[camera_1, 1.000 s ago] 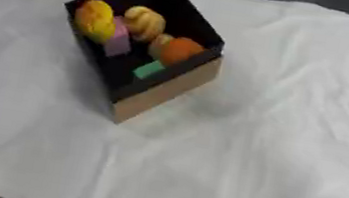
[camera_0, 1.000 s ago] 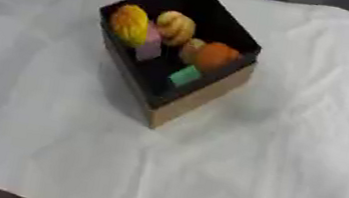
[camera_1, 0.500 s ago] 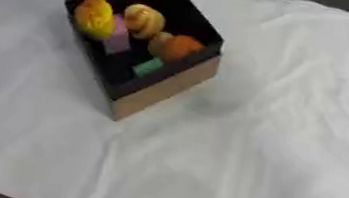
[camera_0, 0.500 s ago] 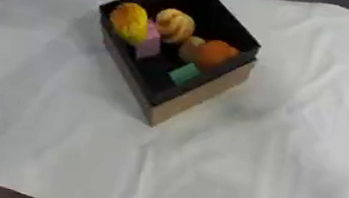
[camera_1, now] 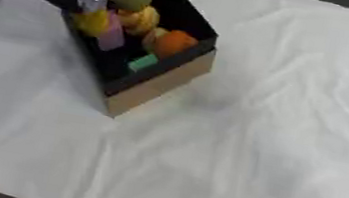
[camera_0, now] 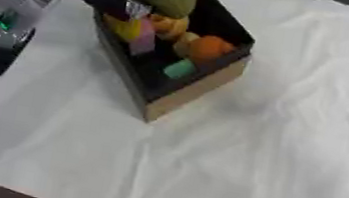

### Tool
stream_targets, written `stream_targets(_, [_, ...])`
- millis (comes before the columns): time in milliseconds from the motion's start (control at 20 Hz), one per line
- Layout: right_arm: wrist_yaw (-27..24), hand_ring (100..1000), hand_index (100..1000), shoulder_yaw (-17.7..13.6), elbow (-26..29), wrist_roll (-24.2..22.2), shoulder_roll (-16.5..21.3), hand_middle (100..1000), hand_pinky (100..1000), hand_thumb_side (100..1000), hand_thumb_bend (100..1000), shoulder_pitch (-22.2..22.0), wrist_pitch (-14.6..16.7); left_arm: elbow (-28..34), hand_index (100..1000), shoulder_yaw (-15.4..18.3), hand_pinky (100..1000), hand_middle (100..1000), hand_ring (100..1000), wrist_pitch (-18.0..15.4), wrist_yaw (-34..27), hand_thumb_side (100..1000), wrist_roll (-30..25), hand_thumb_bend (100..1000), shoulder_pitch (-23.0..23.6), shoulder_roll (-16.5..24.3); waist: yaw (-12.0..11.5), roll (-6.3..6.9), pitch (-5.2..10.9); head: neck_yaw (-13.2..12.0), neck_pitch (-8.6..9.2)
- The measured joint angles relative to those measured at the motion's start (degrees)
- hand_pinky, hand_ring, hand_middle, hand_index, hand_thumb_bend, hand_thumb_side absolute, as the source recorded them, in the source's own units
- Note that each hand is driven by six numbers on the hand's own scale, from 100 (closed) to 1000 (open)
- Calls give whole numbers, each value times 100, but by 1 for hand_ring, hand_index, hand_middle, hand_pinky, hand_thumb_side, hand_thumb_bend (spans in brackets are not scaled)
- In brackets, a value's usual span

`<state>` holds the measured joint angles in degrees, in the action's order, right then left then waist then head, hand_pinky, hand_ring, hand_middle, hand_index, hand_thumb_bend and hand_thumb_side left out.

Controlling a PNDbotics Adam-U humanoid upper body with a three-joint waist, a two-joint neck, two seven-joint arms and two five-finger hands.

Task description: Pick up objects on the table and place them in the box.

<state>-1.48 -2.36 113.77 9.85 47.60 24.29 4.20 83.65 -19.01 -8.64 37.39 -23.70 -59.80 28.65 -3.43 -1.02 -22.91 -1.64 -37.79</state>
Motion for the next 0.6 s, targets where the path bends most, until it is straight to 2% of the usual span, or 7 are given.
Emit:
stream_targets(450, [-17, 873, 756, 29, 0, -22, -4, 660, 892, 554, 100, 39, -15, -651, 823, -49, 813, 777, 791, -373, 473, 100, -433, 435, -20, -197, 23, 2, 0, 85, -52])
stream_targets(500, [-17, 873, 756, 29, 0, -22, -6, 659, 892, 555, 100, 38, -17, -679, 841, -36, 822, 792, 805, -401, 507, 119, -461, 477, -20, -197, 22, 2, 0, 88, -55])
stream_targets(600, [-17, 872, 756, 29, 0, -22, -16, 659, 892, 554, 100, 37, -19, -700, 847, 2, 826, 798, 811, -435, 568, 186, -478, 493, -20, -197, 19, 2, 0, 98, -69])
